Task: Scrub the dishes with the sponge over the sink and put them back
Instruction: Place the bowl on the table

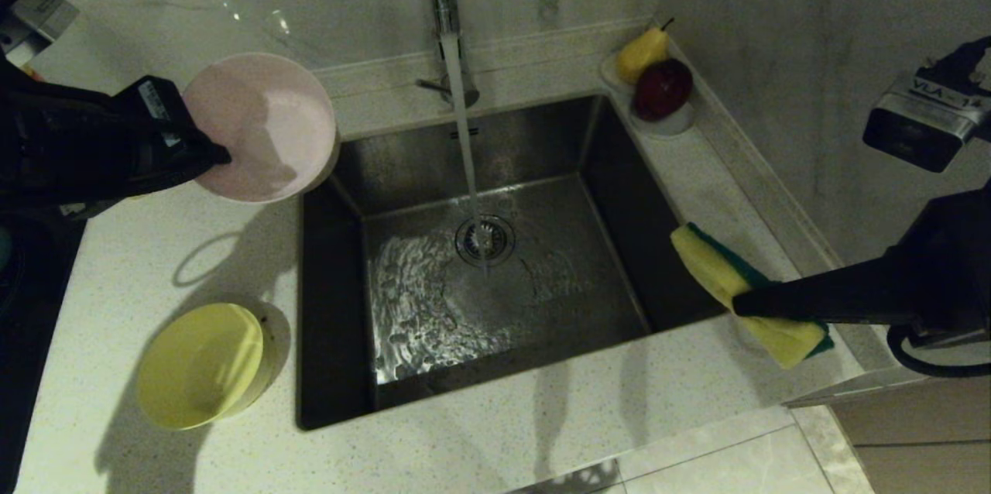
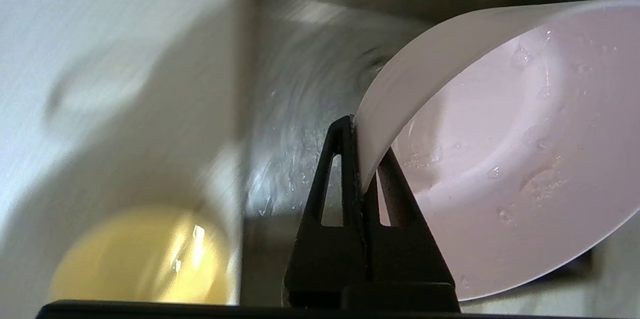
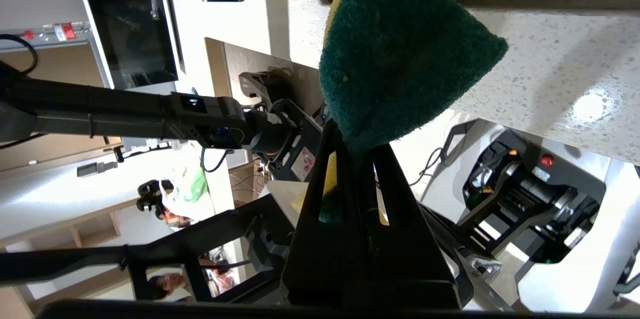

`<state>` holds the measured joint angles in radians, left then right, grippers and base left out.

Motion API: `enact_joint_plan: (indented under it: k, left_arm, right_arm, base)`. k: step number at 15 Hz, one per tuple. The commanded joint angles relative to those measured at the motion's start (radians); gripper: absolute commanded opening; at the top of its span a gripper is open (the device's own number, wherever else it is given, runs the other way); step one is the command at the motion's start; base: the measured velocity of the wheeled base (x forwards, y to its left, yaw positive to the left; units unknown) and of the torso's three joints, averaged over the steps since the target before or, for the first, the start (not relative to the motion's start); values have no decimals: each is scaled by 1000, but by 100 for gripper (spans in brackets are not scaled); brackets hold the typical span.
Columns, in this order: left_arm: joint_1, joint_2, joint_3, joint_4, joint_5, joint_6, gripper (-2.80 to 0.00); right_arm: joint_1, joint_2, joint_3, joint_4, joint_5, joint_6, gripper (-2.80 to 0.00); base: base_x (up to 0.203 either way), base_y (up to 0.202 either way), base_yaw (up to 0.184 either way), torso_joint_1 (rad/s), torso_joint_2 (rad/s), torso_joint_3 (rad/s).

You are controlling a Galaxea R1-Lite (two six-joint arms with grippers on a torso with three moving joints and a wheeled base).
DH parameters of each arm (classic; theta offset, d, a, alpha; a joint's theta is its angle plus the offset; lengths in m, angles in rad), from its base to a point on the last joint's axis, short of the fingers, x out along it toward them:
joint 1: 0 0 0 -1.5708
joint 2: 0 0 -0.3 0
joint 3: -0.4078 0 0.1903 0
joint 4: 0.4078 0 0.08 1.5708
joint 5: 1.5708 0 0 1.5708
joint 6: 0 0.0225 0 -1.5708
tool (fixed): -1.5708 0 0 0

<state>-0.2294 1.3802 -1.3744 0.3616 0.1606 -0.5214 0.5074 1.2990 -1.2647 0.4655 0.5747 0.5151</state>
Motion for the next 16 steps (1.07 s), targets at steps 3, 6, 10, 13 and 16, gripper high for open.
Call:
enact_joint_plan:
  k: [3,6,10,13,16]
  left_arm:
    - [186,96,-166,200,-2,-117,-280]
    - [331,154,-238,247,-41,-199,-280]
    - [484,251,-247,278,-111,-329,-280]
    - [576,303,-241,289,-187,-382,-280]
    - [633,362,-240,283,-211,-397,-280]
  right_arm:
    - [-11,19,7,-2,5,3,-280]
    - [-10,26,16,-6,5,3,-280]
    - [-10,22,22,-5,7,3,-280]
    - [-10,27,24,-5,17,3,-280]
    - [-10,28,27,-5,19,3,-280]
  base:
    - [0,0,0,0,0,0]
    - [0,0,0,0,0,0]
    - [0,0,0,0,0,0]
    - [0,0,0,0,0,0]
    - [0,0,0,0,0,0]
